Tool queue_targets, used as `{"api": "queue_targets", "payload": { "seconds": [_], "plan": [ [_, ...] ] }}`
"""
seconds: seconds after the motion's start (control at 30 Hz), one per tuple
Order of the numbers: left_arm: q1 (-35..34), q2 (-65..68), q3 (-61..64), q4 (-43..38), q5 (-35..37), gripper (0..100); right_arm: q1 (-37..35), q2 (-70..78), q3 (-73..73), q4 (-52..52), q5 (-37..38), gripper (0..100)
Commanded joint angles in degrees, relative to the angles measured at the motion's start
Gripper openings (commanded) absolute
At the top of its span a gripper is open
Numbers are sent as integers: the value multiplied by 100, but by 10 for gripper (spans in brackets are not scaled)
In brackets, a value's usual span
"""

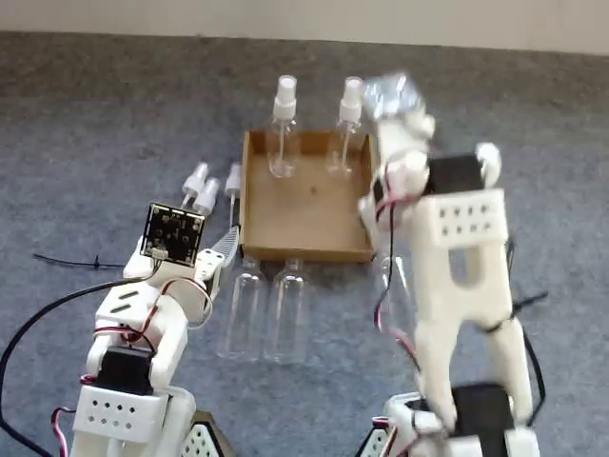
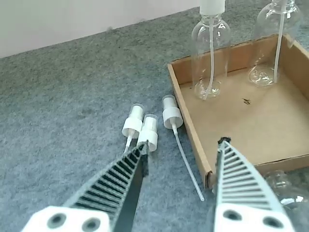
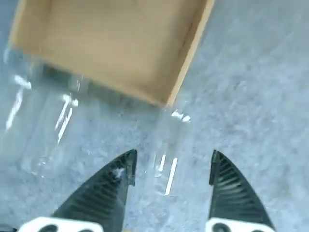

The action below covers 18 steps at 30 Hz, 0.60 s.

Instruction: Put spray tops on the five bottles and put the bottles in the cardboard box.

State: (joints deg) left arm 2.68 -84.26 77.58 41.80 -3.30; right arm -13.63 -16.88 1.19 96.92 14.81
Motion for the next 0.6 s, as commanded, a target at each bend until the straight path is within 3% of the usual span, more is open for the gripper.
{"api": "queue_targets", "payload": {
  "seconds": [0.0, 0.13, 0.37, 0.57],
  "plan": [
    [-84, -48, -40, -132, -26, 213, -101, -1059, 2800, -1218, 97, 245],
    [-84, -48, -40, -132, -26, 213, -57, -1077, 3952, -1982, 97, 347],
    [-84, -57, -40, -123, -26, 213, 75, -954, 4690, -2985, 105, 352],
    [-84, -57, -40, -114, -26, 213, 1147, 13, 4681, -3600, 229, 180]
  ]
}}
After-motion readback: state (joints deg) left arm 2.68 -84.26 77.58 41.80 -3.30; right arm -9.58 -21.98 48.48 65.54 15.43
